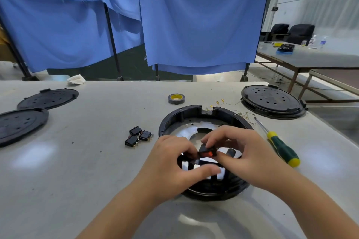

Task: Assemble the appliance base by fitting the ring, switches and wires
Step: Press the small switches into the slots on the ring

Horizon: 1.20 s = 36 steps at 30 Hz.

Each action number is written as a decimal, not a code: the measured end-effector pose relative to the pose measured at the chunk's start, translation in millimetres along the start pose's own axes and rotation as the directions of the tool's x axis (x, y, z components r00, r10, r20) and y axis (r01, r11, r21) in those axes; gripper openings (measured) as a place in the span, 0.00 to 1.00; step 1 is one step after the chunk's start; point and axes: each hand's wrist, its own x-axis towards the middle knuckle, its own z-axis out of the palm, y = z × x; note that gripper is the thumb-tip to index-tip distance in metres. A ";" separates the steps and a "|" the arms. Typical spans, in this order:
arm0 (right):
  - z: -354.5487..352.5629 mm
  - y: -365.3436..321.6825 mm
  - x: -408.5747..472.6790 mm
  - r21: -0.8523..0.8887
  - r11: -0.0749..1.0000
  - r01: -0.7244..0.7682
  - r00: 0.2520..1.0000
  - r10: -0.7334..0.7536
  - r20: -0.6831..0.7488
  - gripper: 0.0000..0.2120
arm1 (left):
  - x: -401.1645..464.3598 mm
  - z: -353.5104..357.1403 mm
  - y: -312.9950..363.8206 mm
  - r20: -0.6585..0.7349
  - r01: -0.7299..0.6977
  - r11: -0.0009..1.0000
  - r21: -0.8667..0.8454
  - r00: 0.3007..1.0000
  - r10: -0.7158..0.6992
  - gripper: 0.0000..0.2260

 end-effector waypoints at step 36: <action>-5.2 -7.5 35.7 0.229 0.916 -0.329 0.939 0.291 0.183 0.02 | 7.1 -45.8 -19.1 0.406 0.262 0.963 -0.059 0.888 -0.217 0.11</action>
